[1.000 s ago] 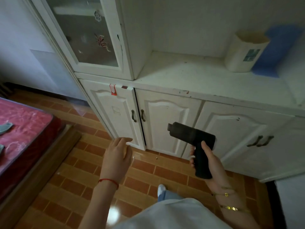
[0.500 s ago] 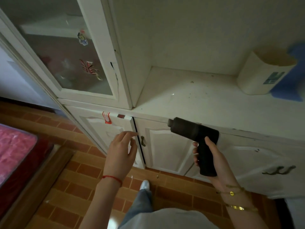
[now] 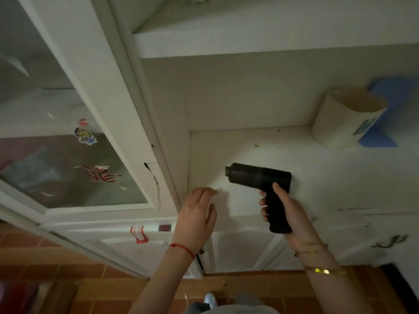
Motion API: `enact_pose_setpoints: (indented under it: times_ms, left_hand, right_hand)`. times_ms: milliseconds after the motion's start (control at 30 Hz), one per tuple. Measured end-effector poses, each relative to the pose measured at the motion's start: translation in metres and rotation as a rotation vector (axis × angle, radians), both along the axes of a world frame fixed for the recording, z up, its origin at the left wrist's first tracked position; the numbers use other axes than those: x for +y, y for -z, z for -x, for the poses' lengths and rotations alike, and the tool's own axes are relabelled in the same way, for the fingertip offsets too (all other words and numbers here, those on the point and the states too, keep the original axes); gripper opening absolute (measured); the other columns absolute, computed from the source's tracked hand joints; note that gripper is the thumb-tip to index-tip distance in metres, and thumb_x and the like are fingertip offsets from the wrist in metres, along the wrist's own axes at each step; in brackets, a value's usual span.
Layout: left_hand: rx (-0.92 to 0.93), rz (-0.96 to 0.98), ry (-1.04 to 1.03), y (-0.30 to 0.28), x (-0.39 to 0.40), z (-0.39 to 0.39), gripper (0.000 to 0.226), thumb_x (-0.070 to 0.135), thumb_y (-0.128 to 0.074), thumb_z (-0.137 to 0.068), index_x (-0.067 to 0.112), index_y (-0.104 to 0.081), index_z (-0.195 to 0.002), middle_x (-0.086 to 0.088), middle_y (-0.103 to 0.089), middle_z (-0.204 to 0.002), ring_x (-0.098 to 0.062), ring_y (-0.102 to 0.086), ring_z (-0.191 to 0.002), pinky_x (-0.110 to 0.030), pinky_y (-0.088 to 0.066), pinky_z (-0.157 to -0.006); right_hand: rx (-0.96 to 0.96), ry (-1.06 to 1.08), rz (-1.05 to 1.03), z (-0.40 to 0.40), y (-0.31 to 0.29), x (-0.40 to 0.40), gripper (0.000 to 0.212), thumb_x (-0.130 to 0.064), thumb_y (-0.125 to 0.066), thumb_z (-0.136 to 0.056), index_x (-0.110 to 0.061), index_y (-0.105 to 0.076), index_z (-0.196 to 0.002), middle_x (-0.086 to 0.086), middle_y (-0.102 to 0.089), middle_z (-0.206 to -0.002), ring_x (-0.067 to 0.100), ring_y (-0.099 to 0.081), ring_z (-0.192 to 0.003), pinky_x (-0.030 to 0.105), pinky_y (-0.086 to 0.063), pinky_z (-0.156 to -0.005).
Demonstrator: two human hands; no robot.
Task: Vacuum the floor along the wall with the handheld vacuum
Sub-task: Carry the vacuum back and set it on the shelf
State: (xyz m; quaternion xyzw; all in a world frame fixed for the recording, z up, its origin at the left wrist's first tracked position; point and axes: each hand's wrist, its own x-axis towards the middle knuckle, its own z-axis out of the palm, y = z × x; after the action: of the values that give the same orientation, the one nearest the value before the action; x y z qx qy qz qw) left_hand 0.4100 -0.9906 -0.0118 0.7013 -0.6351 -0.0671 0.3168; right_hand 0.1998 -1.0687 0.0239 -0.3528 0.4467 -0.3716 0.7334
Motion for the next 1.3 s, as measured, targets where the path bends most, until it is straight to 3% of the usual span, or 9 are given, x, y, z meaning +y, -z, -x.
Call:
enact_pose_setpoints:
  times_ms: [200,400,767,867,933,1000,1033,1167,1300]
  left_hand:
    - [-0.025,-0.047,-0.021,0.022,-0.044,-0.011,0.033,0.011,-0.054,-0.090,0.012,-0.058,-0.123,-0.006,-0.055,-0.126,-0.023,-0.047,-0.120,-0.033,-0.040,-0.104]
    - [-0.050,-0.053,-0.082,0.035,-0.069,-0.015,0.030,0.021,-0.045,-0.083,0.013,-0.062,-0.107,-0.007,-0.060,-0.113,-0.028,-0.053,-0.107,-0.036,-0.041,-0.094]
    - [-0.042,0.001,-0.125,0.041,-0.077,-0.013,0.016,0.021,-0.053,-0.083,0.017,-0.060,-0.098,-0.001,-0.058,-0.108,-0.022,-0.051,-0.103,-0.034,-0.039,-0.093]
    - [-0.035,0.015,-0.122,0.042,-0.077,-0.014,0.018,0.020,-0.055,-0.082,0.016,-0.060,-0.099,-0.002,-0.058,-0.110,-0.022,-0.051,-0.106,-0.034,-0.041,-0.094]
    - [-0.033,0.033,-0.124,0.041,-0.077,-0.014,0.020,0.020,-0.054,-0.081,0.014,-0.060,-0.100,-0.003,-0.058,-0.110,-0.022,-0.050,-0.106,-0.032,-0.039,-0.094]
    - [-0.032,0.037,-0.124,0.040,-0.077,-0.013,0.023,0.021,-0.052,-0.081,0.014,-0.060,-0.101,-0.004,-0.058,-0.112,-0.024,-0.050,-0.107,-0.033,-0.039,-0.095]
    - [-0.032,0.036,-0.126,0.041,-0.077,-0.013,0.024,0.021,-0.051,-0.081,0.014,-0.060,-0.102,-0.005,-0.058,-0.113,-0.024,-0.050,-0.108,-0.033,-0.039,-0.096]
    - [-0.041,0.039,-0.126,0.043,-0.076,-0.012,0.025,0.019,-0.055,-0.080,0.014,-0.060,-0.104,-0.004,-0.058,-0.115,-0.023,-0.049,-0.111,-0.031,-0.036,-0.099]
    - [-0.044,0.038,-0.128,0.043,-0.076,-0.012,0.026,0.018,-0.055,-0.079,0.014,-0.061,-0.104,-0.004,-0.059,-0.114,-0.023,-0.050,-0.110,-0.032,-0.038,-0.098]
  right_hand:
    - [0.014,-0.022,0.015,-0.039,-0.008,-0.057,0.040,-0.037,-0.055,-0.094,-0.002,-0.061,-0.112,0.005,-0.063,-0.076,0.015,-0.057,-0.060,0.025,-0.050,-0.055]
    - [0.086,-0.001,0.058,-0.091,-0.012,-0.132,0.040,-0.032,-0.058,-0.095,0.002,-0.060,-0.114,0.011,-0.062,-0.075,0.018,-0.058,-0.055,0.028,-0.051,-0.048]
    - [0.288,-0.118,0.027,-0.162,0.019,-0.216,0.039,-0.040,-0.061,-0.092,0.000,-0.063,-0.093,0.011,-0.064,-0.071,0.018,-0.060,-0.049,0.024,-0.051,-0.045]
    - [0.328,-0.156,0.036,-0.174,0.029,-0.225,0.043,-0.044,-0.062,-0.091,-0.002,-0.065,-0.085,0.012,-0.066,-0.073,0.019,-0.061,-0.050,0.026,-0.051,-0.049]
    - [0.379,-0.152,0.058,-0.179,0.035,-0.230,0.050,-0.050,-0.062,-0.088,0.000,-0.067,-0.091,0.016,-0.069,-0.088,0.025,-0.066,-0.064,0.033,-0.055,-0.063]
    - [0.543,-0.170,0.128,-0.181,0.037,-0.235,0.066,-0.056,-0.059,-0.087,0.005,-0.063,-0.113,0.017,-0.065,-0.114,0.032,-0.065,-0.096,0.036,-0.051,-0.088]
    - [0.653,-0.202,0.186,-0.180,0.034,-0.235,0.068,-0.058,-0.054,-0.089,0.004,-0.060,-0.116,0.015,-0.062,-0.116,0.031,-0.061,-0.103,0.034,-0.047,-0.091]
    - [1.111,-0.351,0.474,-0.176,0.029,-0.234,0.067,-0.059,-0.030,-0.098,-0.009,-0.049,-0.058,0.007,-0.052,-0.064,0.020,-0.048,-0.057,0.029,-0.035,-0.053]
    - [1.464,-0.378,0.729,-0.175,0.030,-0.229,0.069,-0.058,-0.023,-0.100,-0.012,-0.042,-0.052,0.003,-0.044,-0.054,0.017,-0.039,-0.048,0.026,-0.025,-0.047]
